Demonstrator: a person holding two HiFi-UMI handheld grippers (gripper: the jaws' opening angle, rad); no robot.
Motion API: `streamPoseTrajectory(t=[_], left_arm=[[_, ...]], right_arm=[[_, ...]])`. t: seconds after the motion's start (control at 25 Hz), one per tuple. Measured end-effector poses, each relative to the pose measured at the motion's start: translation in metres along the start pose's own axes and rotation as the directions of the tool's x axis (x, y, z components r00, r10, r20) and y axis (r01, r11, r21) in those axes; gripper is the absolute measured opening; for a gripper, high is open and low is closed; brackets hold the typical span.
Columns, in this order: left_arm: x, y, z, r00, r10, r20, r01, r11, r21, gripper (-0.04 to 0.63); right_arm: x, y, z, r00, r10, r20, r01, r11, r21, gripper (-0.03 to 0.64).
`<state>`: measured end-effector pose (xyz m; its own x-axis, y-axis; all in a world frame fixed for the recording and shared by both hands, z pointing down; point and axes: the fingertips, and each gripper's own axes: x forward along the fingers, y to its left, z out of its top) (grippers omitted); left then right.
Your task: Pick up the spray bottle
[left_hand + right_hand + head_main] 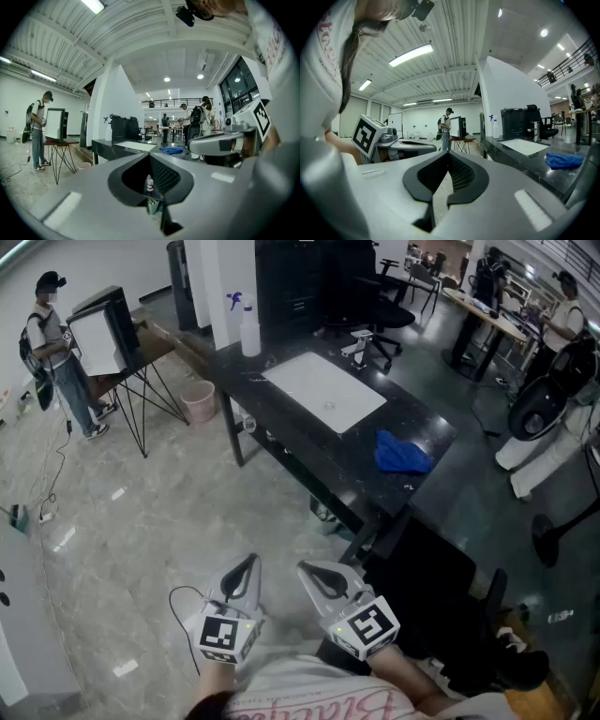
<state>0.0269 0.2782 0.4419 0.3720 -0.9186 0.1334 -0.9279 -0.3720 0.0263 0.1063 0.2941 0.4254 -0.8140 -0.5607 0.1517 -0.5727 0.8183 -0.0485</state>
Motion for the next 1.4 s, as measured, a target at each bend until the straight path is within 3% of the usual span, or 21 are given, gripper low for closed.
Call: streamPoseTrajectory(t=[0.16, 0.4, 0.64, 0.76, 0.96, 1.4], left_arm=[[-0.008, -0.017, 0.013, 1.0, -0.022, 0.017, 0.021, 0.999, 0.036, -0.002], [-0.014, -0.023, 0.018, 1.0, -0.019, 0.009, 0.018, 0.997, 0.069, -0.001], [-0.004, -0.027, 0.022, 0.998, -0.06, 0.016, 0.058, 0.995, 0.084, -0.002], [0.005, -0.015, 0.022, 0.997, -0.069, 0.026, 0.067, 0.996, 0.065, 0.0], [0.028, 0.016, 0.021, 0.998, -0.055, 0.036, 0.053, 0.998, 0.043, -0.001], [0.119, 0.115, 0.045, 0.995, -0.023, 0.094, 0.028, 0.998, -0.048, -0.001]], right_arm=[[-0.014, 0.005, 0.0, 1.0, 0.005, 0.011, -0.005, 1.0, 0.007, 0.002], [-0.025, 0.015, 0.001, 1.0, -0.008, 0.018, 0.009, 0.998, -0.057, 0.002], [-0.025, 0.002, -0.002, 0.998, -0.057, 0.017, 0.058, 0.998, -0.015, 0.002], [-0.015, -0.001, 0.006, 0.998, -0.039, 0.058, 0.039, 0.999, -0.012, 0.002], [0.019, -0.021, 0.002, 0.998, -0.062, 0.018, 0.063, 0.998, -0.02, 0.002], [0.114, -0.092, 0.038, 0.996, -0.09, 0.016, 0.09, 0.994, -0.059, 0.002]])
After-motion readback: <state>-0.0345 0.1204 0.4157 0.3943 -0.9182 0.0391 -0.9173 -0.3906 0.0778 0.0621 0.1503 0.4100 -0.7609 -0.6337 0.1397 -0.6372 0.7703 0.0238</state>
